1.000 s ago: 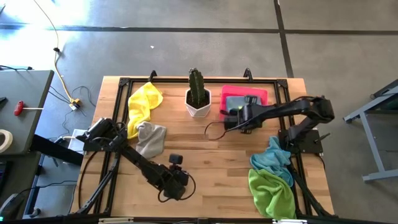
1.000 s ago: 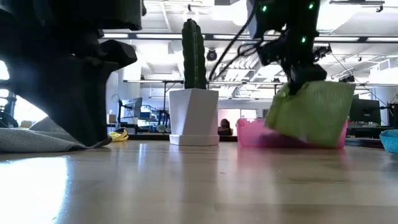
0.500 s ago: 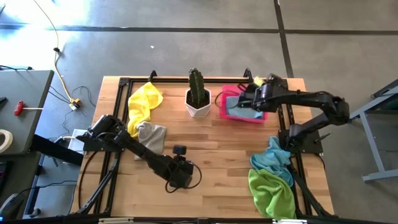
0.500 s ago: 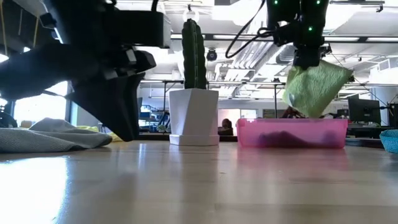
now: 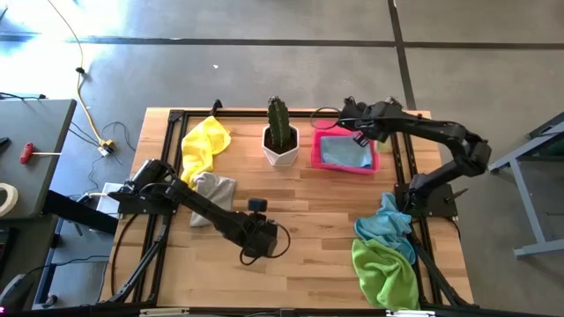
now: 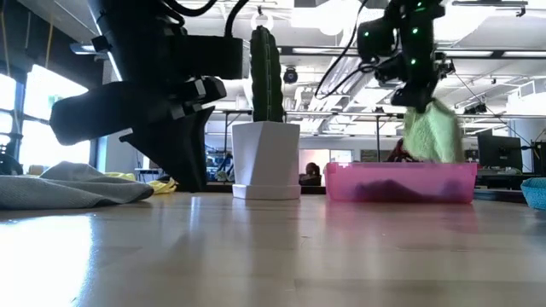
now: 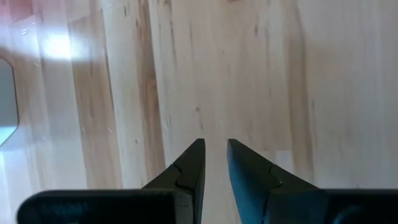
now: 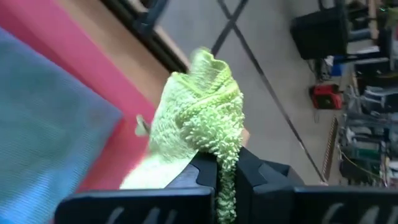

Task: Fold microfiber towels
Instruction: Put the yellow green towel into the pink laundry bin

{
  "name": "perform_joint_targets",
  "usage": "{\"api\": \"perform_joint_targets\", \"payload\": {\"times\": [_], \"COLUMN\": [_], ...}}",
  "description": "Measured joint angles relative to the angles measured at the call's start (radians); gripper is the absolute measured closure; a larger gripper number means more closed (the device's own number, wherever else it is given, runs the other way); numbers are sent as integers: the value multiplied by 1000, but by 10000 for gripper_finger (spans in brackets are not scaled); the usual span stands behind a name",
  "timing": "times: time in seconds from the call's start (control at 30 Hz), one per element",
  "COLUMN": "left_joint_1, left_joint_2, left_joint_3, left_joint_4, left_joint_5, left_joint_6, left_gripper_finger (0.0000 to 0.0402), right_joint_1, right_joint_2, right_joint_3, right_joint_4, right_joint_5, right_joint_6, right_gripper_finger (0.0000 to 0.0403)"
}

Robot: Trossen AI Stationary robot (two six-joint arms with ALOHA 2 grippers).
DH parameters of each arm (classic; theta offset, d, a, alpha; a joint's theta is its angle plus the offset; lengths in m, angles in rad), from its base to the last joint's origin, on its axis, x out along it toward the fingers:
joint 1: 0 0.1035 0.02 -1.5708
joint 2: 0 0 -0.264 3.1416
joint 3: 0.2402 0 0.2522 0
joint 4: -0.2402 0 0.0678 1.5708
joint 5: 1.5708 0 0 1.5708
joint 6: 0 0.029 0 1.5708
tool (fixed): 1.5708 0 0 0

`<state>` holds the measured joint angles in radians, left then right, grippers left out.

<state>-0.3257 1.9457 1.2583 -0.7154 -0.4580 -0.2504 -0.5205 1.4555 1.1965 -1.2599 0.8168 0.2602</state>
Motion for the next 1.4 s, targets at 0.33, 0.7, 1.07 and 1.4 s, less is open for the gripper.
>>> {"api": "perform_joint_targets", "payload": {"times": [0.33,0.7,1.07,1.4], "left_joint_1": [-13,-38,-51,-50], "left_joint_2": [0,0,0,0], "left_joint_3": [0,0,0,0], "left_joint_4": [-21,-33,-36,-40], "left_joint_5": [0,1,0,-2], "left_joint_6": [0,-8,-11,-9], "left_gripper_finger": [342,342,342,342], "right_joint_1": [41,191,265,288], "right_joint_2": [192,281,336,338], "right_joint_3": [-1,-1,-1,-1], "right_joint_4": [99,251,265,271], "right_joint_5": [-169,-246,-363,-365], "right_joint_6": [-57,-98,-106,-154], "right_gripper_finger": [402,402,401,357]}}
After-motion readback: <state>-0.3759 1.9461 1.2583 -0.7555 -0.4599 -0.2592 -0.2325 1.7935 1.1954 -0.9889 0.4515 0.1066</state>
